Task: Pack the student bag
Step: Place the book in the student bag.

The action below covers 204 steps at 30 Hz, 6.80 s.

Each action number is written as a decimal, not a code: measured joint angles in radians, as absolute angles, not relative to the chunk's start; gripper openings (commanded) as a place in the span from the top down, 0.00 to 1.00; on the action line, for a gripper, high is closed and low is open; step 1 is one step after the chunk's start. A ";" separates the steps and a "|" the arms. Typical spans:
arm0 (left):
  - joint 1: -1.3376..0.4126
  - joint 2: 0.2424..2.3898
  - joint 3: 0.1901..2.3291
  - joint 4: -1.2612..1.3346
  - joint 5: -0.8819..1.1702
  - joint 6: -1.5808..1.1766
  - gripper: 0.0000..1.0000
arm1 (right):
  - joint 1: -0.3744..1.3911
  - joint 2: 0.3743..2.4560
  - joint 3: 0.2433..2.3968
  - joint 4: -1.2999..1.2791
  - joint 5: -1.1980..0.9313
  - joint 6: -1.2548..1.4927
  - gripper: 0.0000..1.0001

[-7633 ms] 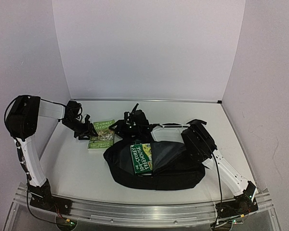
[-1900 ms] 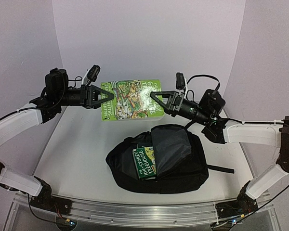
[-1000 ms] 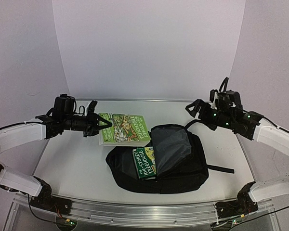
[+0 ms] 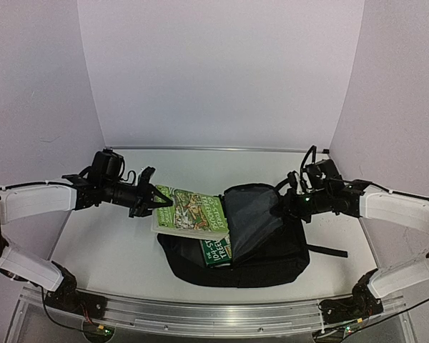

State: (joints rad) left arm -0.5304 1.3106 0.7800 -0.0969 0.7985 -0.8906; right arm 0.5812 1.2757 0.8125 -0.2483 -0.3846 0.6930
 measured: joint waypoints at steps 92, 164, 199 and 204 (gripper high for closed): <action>-0.981 1.933 1.471 -0.356 0.326 -0.709 0.43 | 0.608 1.222 0.942 -0.008 -0.533 0.719 1.00; -1.056 2.039 1.518 -0.283 0.743 -0.284 0.61 | 0.612 1.115 0.885 -0.013 -0.458 0.730 1.00; -1.089 1.957 1.454 -0.234 0.677 -0.288 1.00 | 0.612 1.102 0.869 -0.008 -0.438 0.730 1.00; -1.090 1.922 1.423 -0.220 0.650 -0.296 1.00 | 0.612 1.102 0.869 -0.008 -0.421 0.730 1.00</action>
